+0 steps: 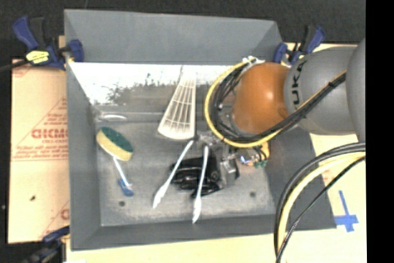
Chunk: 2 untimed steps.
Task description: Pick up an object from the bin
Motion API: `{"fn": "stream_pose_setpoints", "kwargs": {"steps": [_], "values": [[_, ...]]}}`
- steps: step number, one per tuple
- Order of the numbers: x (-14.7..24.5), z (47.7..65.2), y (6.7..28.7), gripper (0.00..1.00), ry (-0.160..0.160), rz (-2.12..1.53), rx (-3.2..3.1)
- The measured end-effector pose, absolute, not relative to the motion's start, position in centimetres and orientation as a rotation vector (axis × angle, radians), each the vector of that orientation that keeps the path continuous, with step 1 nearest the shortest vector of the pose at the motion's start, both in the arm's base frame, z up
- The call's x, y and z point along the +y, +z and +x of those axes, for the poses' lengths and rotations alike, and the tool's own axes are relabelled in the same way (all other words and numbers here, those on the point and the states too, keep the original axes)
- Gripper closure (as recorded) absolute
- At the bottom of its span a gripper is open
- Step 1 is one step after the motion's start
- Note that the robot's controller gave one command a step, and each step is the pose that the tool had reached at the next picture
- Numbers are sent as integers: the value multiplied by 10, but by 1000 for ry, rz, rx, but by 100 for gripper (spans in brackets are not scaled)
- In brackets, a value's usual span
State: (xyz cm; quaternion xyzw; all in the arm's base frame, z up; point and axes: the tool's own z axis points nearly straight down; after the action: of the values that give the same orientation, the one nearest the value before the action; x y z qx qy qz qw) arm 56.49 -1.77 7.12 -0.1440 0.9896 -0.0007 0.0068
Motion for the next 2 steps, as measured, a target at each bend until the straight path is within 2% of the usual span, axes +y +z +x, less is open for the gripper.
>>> {"fn": "stream_pose_setpoints", "kwargs": {"steps": [1, 2], "values": [[-13, 544, 71, 0, -1, -302, 3119], [-12, 537, 71, 0, -1, -257, 3126]]}}
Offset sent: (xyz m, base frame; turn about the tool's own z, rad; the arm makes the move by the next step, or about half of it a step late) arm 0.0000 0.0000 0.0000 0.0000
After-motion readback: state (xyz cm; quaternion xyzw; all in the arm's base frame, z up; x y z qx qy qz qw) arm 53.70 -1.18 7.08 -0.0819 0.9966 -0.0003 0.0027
